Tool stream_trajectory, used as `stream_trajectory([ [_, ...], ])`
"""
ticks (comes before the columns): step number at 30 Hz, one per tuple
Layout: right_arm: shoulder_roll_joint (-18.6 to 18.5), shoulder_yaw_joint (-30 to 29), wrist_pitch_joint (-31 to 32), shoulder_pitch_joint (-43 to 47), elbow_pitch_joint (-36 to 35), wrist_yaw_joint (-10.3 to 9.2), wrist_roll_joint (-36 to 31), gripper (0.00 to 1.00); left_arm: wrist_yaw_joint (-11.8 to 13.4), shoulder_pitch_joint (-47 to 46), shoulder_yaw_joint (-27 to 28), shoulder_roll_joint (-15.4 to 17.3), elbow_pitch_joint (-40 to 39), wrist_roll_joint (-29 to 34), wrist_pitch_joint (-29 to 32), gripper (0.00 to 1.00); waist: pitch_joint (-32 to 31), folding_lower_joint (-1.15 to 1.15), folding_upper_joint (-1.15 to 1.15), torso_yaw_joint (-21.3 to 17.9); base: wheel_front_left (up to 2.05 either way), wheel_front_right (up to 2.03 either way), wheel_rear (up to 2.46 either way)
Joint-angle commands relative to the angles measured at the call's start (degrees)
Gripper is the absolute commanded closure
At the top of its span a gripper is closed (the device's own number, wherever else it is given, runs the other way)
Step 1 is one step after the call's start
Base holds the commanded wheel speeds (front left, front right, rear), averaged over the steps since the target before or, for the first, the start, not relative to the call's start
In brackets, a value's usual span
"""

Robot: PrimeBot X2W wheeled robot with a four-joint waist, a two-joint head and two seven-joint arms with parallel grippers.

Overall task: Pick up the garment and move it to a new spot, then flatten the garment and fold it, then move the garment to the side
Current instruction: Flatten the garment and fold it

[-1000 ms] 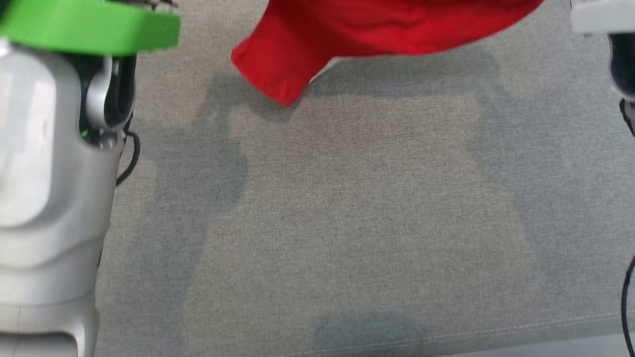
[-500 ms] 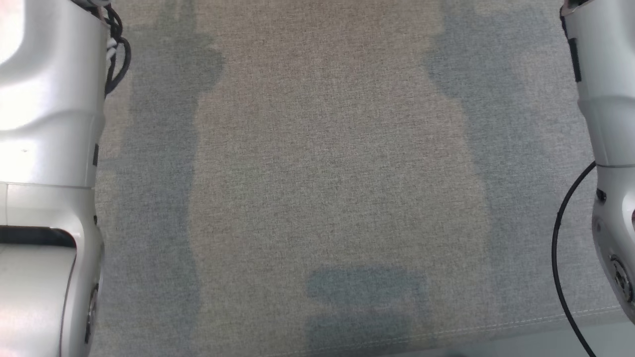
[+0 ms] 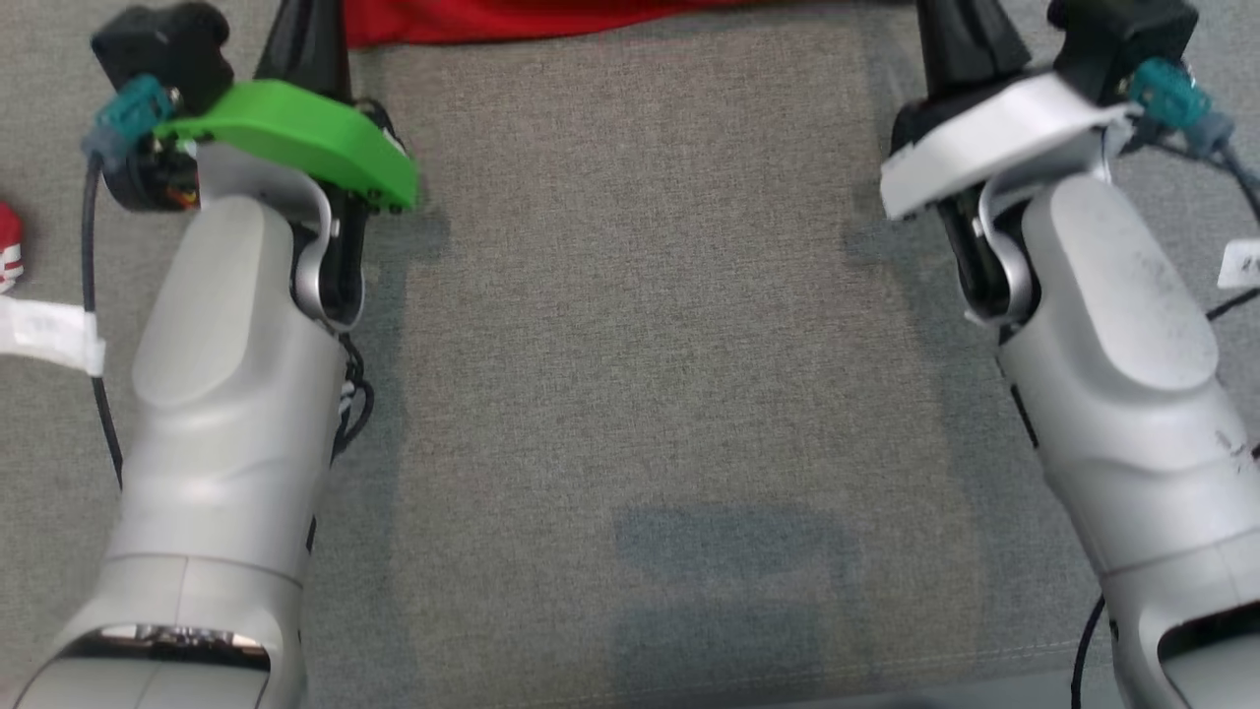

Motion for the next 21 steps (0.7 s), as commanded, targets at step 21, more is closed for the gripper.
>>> stream_trajectory([
  [21,-1.5,-1.3,-0.2,40.7,-24.6,-0.02,0.0,1.00,0.6,42.0,3.0,1.4,-29.9,5.3,0.0,1.00,-12.2,-0.01,0.00,-1.2,0.00,0.00,0.00],
])
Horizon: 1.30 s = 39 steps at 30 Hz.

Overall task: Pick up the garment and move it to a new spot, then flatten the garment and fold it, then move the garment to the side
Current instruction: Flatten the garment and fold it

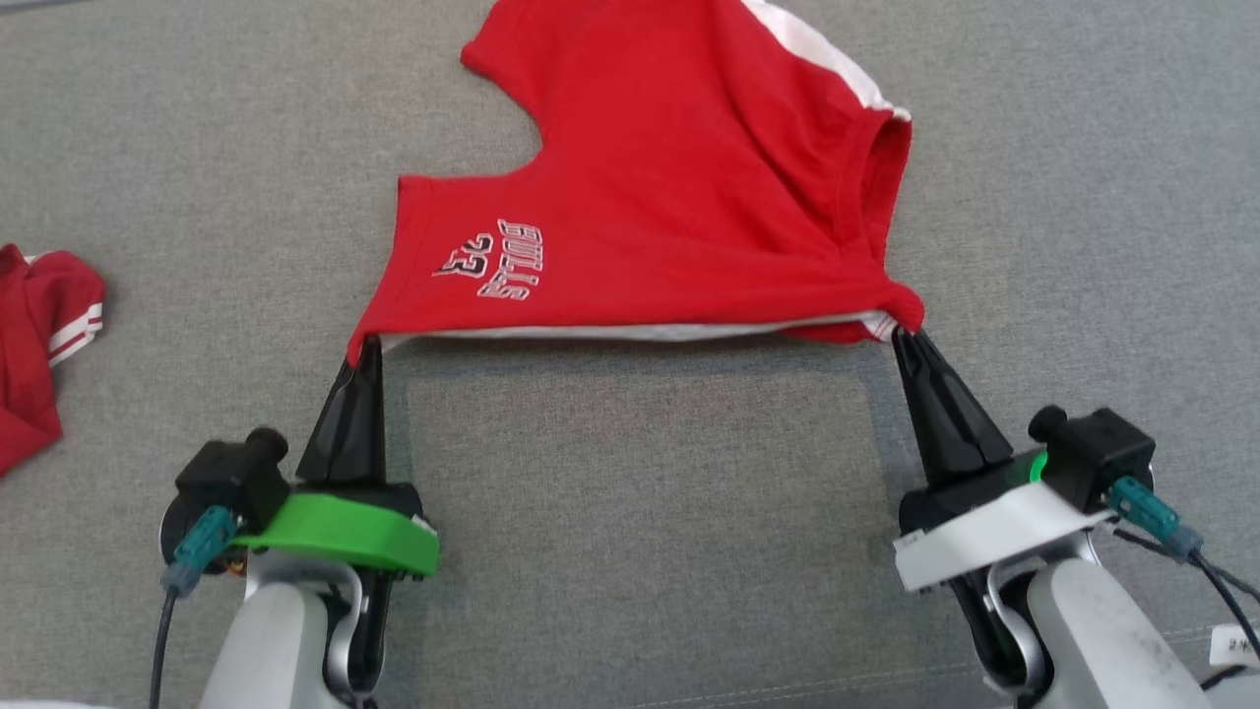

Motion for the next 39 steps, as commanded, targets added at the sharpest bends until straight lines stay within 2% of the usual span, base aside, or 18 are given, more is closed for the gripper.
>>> stream_trajectory([
  [1,-0.3,0.0,-0.2,2.0,-0.8,-0.02,-0.7,1.00,0.8,2.3,0.3,0.6,-1.9,0.5,0.3,1.00,-2.5,0.00,0.00,-0.4,0.00,0.00,0.00],
  [13,0.9,-3.3,-0.2,17.9,-10.0,-0.02,-6.4,1.00,8.2,22.8,-0.8,0.9,-26.5,0.0,11.9,1.00,-7.1,0.00,0.00,-0.2,0.00,0.00,0.00],
  [21,1.8,-4.6,-0.2,22.7,-12.0,-0.02,-7.7,1.00,10.3,27.8,-1.9,0.9,-35.7,0.2,15.5,1.00,-7.3,0.00,0.00,-0.2,0.00,0.00,0.00],
  [26,2.2,-5.2,-0.2,21.6,-12.0,-0.02,-7.8,1.00,9.9,26.8,-2.3,1.6,-36.9,0.8,16.2,1.00,-6.4,0.00,0.00,-0.4,0.00,0.00,0.00],
  [31,2.8,-5.6,-0.2,17.0,-11.4,-0.02,-7.2,1.00,8.9,21.3,-1.6,2.8,-35.4,1.3,16.3,1.00,-4.8,0.00,0.00,-1.8,0.00,0.00,0.00],
  [39,4.0,-6.4,-0.2,4.4,-7.6,-0.02,-7.9,1.00,5.9,5.1,-2.1,4.0,-30.2,1.9,15.7,1.00,0.9,0.00,0.00,-3.8,0.00,0.00,0.00],
])
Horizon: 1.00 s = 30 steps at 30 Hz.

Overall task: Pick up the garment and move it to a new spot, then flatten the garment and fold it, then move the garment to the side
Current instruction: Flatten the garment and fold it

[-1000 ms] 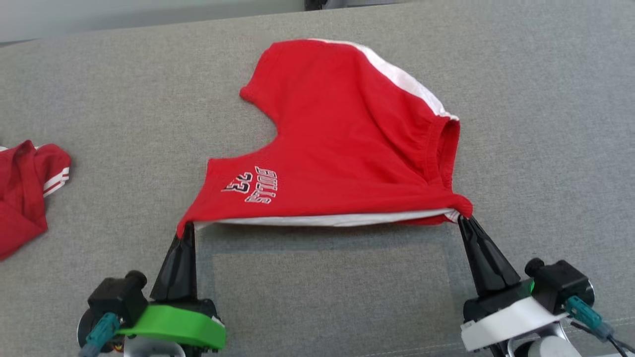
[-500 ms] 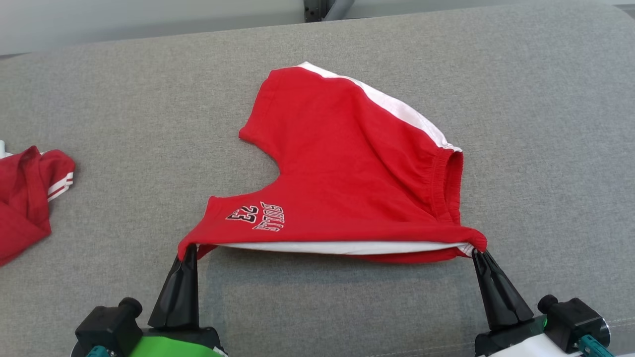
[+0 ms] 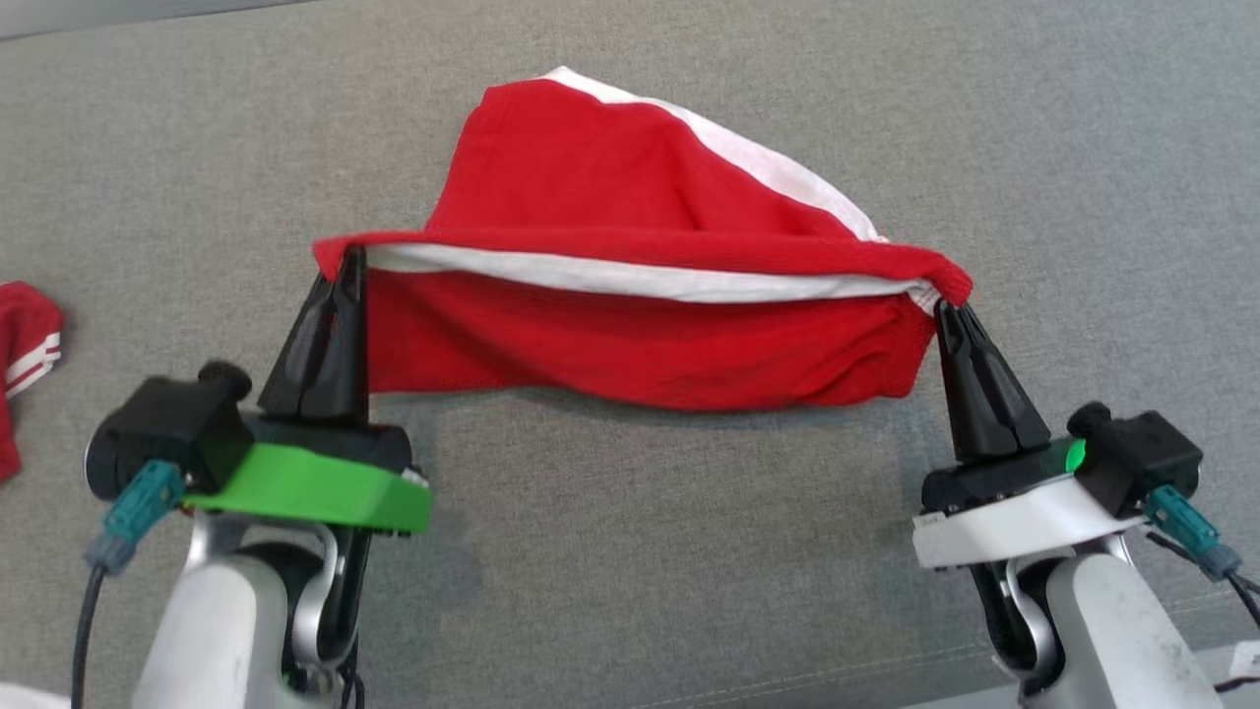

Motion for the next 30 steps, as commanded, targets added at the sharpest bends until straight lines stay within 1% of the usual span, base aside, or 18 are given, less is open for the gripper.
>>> stream_trajectory([
  [1,0.3,-0.2,-0.2,-2.7,1.1,-0.02,0.0,1.00,-0.8,-4.1,-0.2,0.4,2.0,0.0,-0.1,1.00,3.4,0.00,0.00,-1.3,0.00,0.00,0.00],
  [8,1.6,-0.6,-0.2,-13.0,8.0,-0.02,0.7,1.00,-3.6,-20.4,-1.1,0.1,14.9,-0.4,-0.7,1.00,8.2,0.00,0.00,-2.8,0.00,0.00,0.00],
  [13,2.1,-0.6,-0.2,-18.2,11.7,-0.02,0.8,1.00,-4.8,-30.2,-2.3,0.0,25.9,0.1,-2.2,1.00,10.7,0.00,0.00,-3.9,0.00,0.00,0.00],
  [19,2.4,-0.5,-0.2,-22.5,15.2,-0.02,1.5,1.00,-5.9,-39.5,-3.8,0.0,39.7,0.6,-5.3,1.00,12.7,0.00,0.00,-5.1,0.00,0.00,0.00],
  [25,2.4,1.3,-0.2,-24.5,18.4,-0.02,4.4,1.00,-6.4,-45.9,-4.8,-0.5,51.7,0.1,-9.8,1.00,13.2,0.00,0.00,-5.9,0.00,0.00,0.00],
  [26,2.4,1.6,-0.2,-24.8,18.6,-0.02,4.7,1.00,-6.4,-46.6,-4.9,-0.5,53.3,-0.1,-10.6,0.95,13.2,0.00,0.00,-6.0,0.00,0.00,0.00],
  [27,2.4,1.9,-0.2,-24.9,18.6,-0.02,5.0,1.00,-6.5,-47.3,-5.0,-0.6,54.6,-0.3,-11.4,0.58,13.2,0.00,0.00,-6.0,0.00,0.00,0.00],
  [28,2.4,2.0,-0.2,-25.0,18.7,-0.02,5.1,0.85,-6.5,-47.9,-5.2,-0.6,55.8,-0.6,-12.1,0.00,13.2,0.00,0.00,-6.1,0.00,0.00,0.00],
  [29,2.4,2.2,-0.2,-24.7,18.7,-0.02,5.3,0.62,-6.6,-48.2,-5.4,-0.8,57.0,-0.8,-12.7,0.00,13.1,0.00,0.00,-6.1,0.00,0.00,0.00],
  [30,2.4,2.3,-0.2,-24.3,18.6,-0.02,5.5,0.44,-6.7,-48.3,-5.7,-0.8,57.8,-0.8,-13.3,0.00,12.9,0.00,0.00,-6.0,0.00,0.00,0.00],
])
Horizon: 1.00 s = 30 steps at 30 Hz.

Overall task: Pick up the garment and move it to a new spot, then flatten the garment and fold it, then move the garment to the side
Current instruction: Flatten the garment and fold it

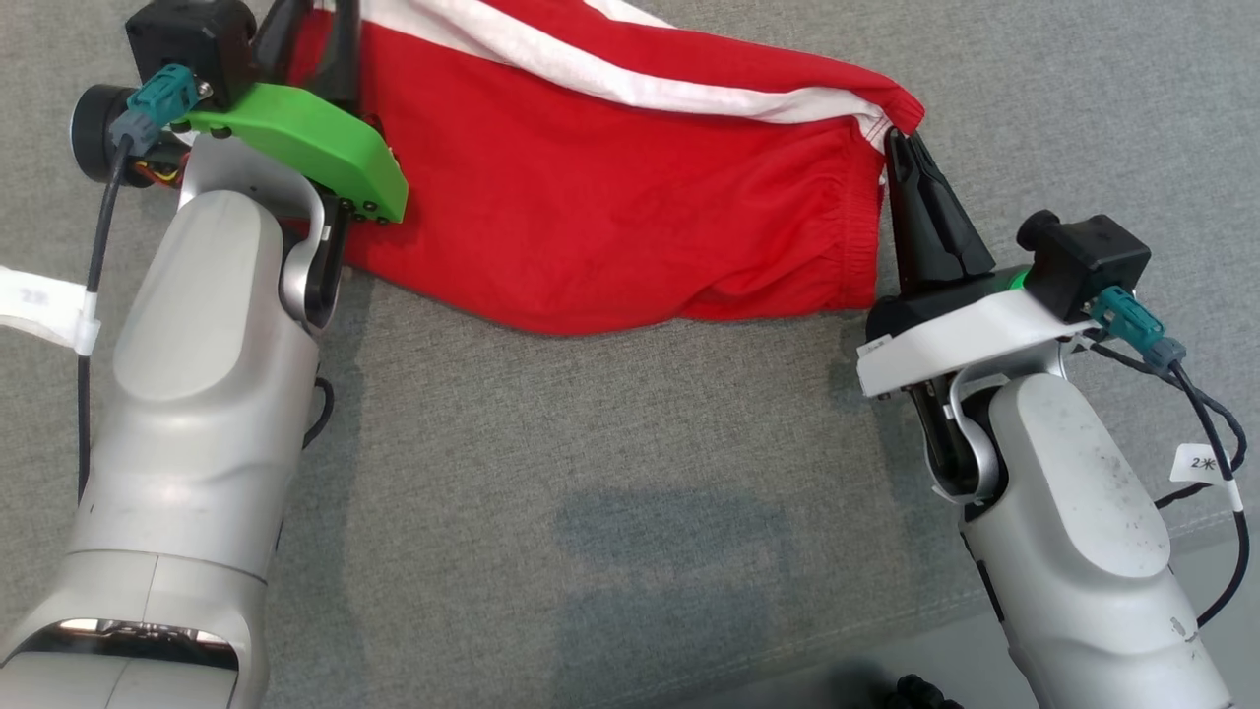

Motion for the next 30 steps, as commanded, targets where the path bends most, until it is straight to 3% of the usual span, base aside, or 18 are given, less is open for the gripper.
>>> stream_trajectory([
  [1,0.0,0.2,-0.2,0.1,0.0,-0.02,0.3,0.44,-0.2,-0.7,-0.3,0.1,0.5,-0.4,-0.7,0.00,-0.2,0.00,0.00,0.1,0.00,0.00,0.00],
  [2,0.0,0.3,-0.2,0.7,-0.3,-0.02,0.2,0.11,-0.3,-0.8,-0.4,0.1,1.1,-0.7,-1.3,0.00,-0.4,0.00,0.00,0.1,0.00,0.00,0.00],
  [3,0.0,0.6,-0.2,2.1,-1.2,-0.02,-0.4,0.00,-0.3,0.3,-0.3,0.1,1.6,-1.0,-2.4,0.00,-1.0,0.00,0.00,0.4,0.00,0.00,0.00],
  [7,0.0,-0.4,-0.2,5.2,-4.2,-0.02,-1.9,0.00,0.0,3.8,0.9,0.6,-1.0,-0.9,-3.4,0.00,-2.2,0.00,0.00,1.1,0.00,0.00,0.00],
  [15,0.0,-3.6,-0.2,11.2,-11.9,-0.02,-6.3,0.00,4.1,18.1,7.3,1.8,-21.2,2.7,-3.4,0.00,-5.0,0.00,0.00,2.6,0.00,0.00,0.00],
  [20,-0.2,-5.6,-0.2,13.6,-15.2,-0.02,-8.0,0.00,5.8,27.0,9.3,2.1,-29.9,4.8,-3.4,0.00,-7.0,0.00,0.00,3.5,0.00,0.00,0.00],
  [30,-0.8,-8.1,-0.2,19.3,-16.4,-0.02,-9.3,0.00,8.6,40.9,9.9,2.2,-38.1,6.9,-3.4,0.00,-11.4,0.00,0.00,3.7,0.00,0.00,0.00],
])
